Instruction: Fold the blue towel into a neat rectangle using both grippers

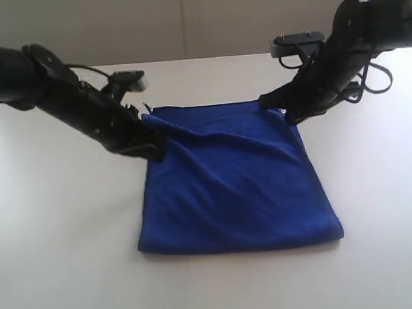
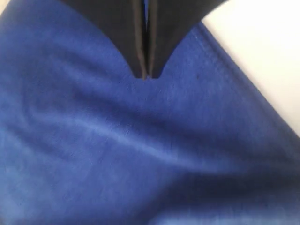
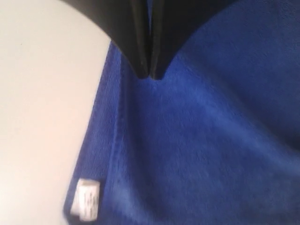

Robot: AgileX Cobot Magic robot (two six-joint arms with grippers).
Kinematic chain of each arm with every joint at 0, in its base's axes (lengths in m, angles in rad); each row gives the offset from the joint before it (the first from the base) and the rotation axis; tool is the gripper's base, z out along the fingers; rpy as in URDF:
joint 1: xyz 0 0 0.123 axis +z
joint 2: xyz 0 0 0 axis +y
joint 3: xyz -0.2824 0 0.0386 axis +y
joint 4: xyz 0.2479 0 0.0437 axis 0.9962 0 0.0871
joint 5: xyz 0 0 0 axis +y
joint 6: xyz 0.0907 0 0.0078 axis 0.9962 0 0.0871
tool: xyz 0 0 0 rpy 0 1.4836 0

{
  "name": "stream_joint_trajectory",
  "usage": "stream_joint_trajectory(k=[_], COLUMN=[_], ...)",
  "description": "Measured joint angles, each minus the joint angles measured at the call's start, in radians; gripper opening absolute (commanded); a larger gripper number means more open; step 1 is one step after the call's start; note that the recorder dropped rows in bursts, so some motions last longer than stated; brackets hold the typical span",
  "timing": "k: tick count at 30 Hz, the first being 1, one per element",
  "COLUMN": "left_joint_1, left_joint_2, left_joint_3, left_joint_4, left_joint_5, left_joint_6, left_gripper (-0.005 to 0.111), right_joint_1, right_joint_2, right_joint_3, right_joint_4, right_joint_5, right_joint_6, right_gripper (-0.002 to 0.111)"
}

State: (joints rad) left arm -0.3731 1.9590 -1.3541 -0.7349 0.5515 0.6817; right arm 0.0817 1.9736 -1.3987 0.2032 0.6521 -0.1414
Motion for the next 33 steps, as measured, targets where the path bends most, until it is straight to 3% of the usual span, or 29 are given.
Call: stream_joint_trajectory(k=[4, 8, 17, 25, 33], left_joint_1=[0.0, 0.007, 0.11, 0.122, 0.122], left_joint_2=[-0.048, -0.031, 0.118, 0.195, 0.238], left_joint_3=[-0.076, -0.114, -0.211, -0.284, -0.335], left_joint_4=[0.016, 0.061, 0.09, 0.044, -0.002], left_joint_5=[-0.024, -0.1, -0.09, -0.08, -0.082], left_joint_6=[-0.039, -0.127, -0.31, -0.337, -0.337], left_gripper=[0.0, 0.0, 0.001, 0.04, 0.043], right_joint_1=[0.0, 0.0, 0.0, -0.03, -0.043], right_joint_2=[-0.018, 0.003, 0.163, 0.227, 0.255], right_joint_3=[-0.062, -0.111, -0.195, -0.237, -0.243], right_joint_4=[0.0, 0.004, 0.004, 0.004, 0.072], right_joint_5=[-0.002, -0.009, -0.05, -0.085, -0.112], right_joint_6=[0.036, 0.053, 0.071, 0.104, 0.114], right_gripper=[0.001, 0.009, 0.023, 0.028, 0.033])
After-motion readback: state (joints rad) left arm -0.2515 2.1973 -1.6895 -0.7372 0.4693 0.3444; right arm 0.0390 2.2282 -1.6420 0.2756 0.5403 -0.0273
